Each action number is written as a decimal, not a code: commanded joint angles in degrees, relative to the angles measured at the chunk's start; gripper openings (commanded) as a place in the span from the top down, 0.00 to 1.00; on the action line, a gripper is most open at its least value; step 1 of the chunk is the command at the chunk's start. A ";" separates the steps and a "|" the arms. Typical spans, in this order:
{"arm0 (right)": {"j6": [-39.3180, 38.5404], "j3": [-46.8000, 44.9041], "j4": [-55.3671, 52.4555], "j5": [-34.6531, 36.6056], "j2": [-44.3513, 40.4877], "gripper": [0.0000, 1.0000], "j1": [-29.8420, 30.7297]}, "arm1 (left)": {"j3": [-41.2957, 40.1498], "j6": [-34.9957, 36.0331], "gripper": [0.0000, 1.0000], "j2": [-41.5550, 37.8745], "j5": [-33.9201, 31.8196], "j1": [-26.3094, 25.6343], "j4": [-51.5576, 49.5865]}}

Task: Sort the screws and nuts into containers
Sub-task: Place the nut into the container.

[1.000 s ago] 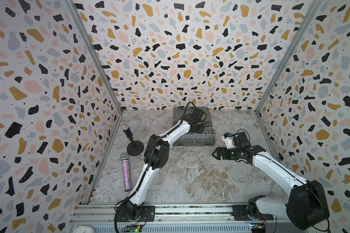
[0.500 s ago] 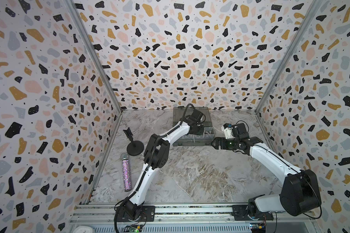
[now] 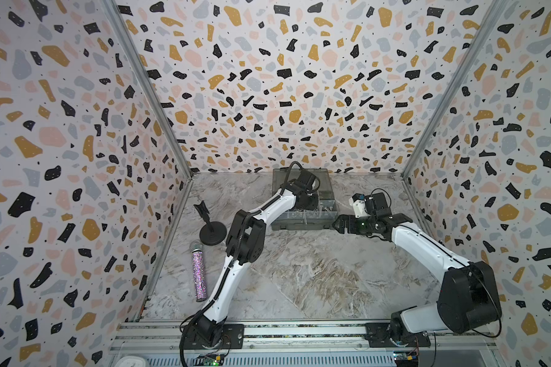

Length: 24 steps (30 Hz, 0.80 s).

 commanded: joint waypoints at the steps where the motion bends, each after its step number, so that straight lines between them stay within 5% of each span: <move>1: -0.79 1.82 -0.04 -0.14 -0.77 0.01 -0.43 | 2.29 -0.02 0.78 0.66 1.13 0.42 0.97; 5: -0.89 1.71 -0.04 -0.24 -0.92 0.01 -0.60 | 3.16 -0.10 0.73 1.24 1.58 0.62 0.71; 10: -1.08 1.39 0.35 -0.51 -0.75 0.01 -0.77 | 4.31 -0.10 0.46 0.42 3.39 0.62 -0.43; 14: -0.98 1.10 0.83 -0.92 -1.02 0.01 -0.78 | 1.69 0.65 0.00 -4.35 3.15 0.53 0.43; 20: -0.94 -0.25 2.33 -0.73 -3.79 0.01 -0.74 | -9.78 3.42 0.00 -16.47 -2.38 0.45 3.56; 24: -0.82 -2.97 5.32 2.40 -7.29 0.01 -0.78 | -27.66 4.21 0.00 -29.50 -9.15 0.53 12.16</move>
